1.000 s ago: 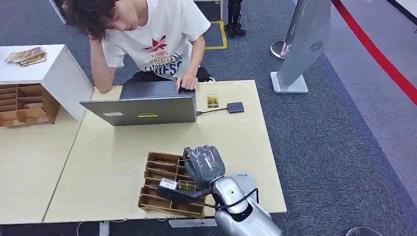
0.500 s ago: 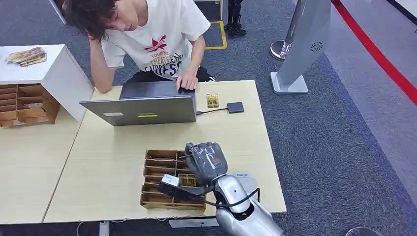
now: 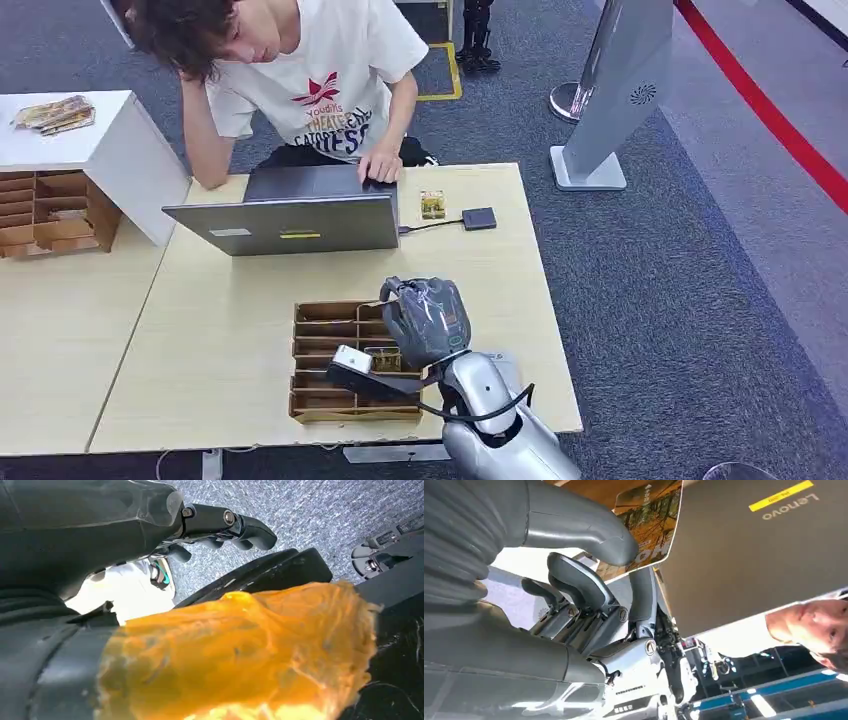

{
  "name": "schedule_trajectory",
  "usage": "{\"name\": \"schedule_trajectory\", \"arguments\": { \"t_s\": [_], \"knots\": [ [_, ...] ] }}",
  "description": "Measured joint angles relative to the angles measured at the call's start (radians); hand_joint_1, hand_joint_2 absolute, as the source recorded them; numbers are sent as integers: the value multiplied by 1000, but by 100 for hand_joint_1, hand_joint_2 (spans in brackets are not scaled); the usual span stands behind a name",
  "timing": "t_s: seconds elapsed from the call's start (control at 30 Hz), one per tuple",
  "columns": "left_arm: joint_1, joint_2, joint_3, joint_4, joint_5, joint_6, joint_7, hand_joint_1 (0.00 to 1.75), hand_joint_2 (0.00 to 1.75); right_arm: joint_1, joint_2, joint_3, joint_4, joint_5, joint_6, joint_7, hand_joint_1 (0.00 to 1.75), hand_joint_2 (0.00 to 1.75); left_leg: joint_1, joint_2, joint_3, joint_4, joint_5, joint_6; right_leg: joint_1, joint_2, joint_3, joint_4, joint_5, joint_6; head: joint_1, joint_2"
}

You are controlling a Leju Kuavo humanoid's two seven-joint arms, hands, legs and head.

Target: Pass the card to the sensor for recognition and then transmit it.

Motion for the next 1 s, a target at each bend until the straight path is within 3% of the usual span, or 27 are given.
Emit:
{"name": "schedule_trajectory", "arguments": {
  "t_s": [0.43,1.0],
  "knots": [
    [11,0,10,0,8,8,-13,0,0,43,-16,-49,-186,-160,-11,-64,175,175,0,0,0,0,0,0,0,0,0,0,0,0,0,0],
    [13,0,23,0,4,10,-20,0,0,64,-43,-72,-321,-188,-21,-87,175,175,0,0,0,0,0,0,0,0,0,0,0,0,0,0]
  ]
}}
